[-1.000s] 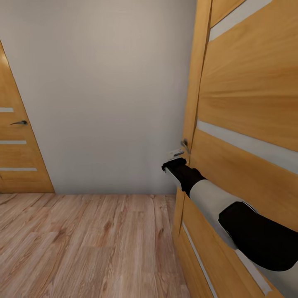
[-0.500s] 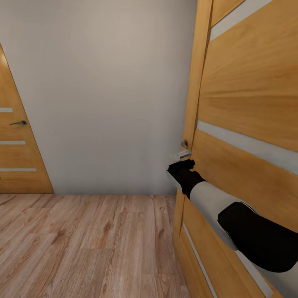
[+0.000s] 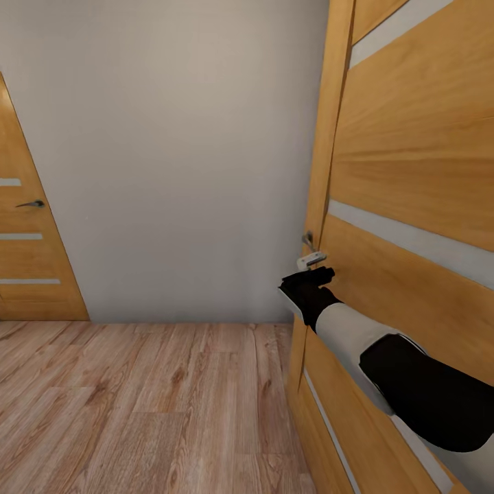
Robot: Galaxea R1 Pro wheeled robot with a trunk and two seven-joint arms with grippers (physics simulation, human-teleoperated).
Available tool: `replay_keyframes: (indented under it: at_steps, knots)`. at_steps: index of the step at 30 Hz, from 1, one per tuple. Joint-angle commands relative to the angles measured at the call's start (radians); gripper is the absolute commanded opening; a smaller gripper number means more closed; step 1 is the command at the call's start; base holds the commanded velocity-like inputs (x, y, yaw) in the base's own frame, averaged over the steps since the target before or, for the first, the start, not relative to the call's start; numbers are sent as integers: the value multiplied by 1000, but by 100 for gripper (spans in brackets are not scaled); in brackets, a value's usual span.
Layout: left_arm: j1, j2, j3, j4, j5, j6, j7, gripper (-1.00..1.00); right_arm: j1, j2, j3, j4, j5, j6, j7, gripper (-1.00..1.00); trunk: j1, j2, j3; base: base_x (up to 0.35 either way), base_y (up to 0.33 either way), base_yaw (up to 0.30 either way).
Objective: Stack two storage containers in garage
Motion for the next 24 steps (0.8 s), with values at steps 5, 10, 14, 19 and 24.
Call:
replay_keyframes:
  at_steps: [5,10,14,19,24]
  knots:
    - [0,0,0,-1,11,0,1,100,-2,0,1,10,-4,13,-13,100,0,-1,-1,0,0,0]
    - [0,0,0,-1,11,0,1,100,-5,0,1,11,-4,14,-41,100,0,-1,-1,0,0,0]
    - [0,0,0,-1,11,0,1,100,-5,0,1,12,-4,14,-48,100,0,-1,-1,0,0,0]
    - [0,0,0,-1,11,0,1,100,-8,-31,-1,12,-6,13,-48,100,0,-1,-1,0,0,0]
    - [0,0,0,-1,11,0,1,100,-9,-85,-1,12,-7,10,-48,100,0,-1,-1,0,0,0]
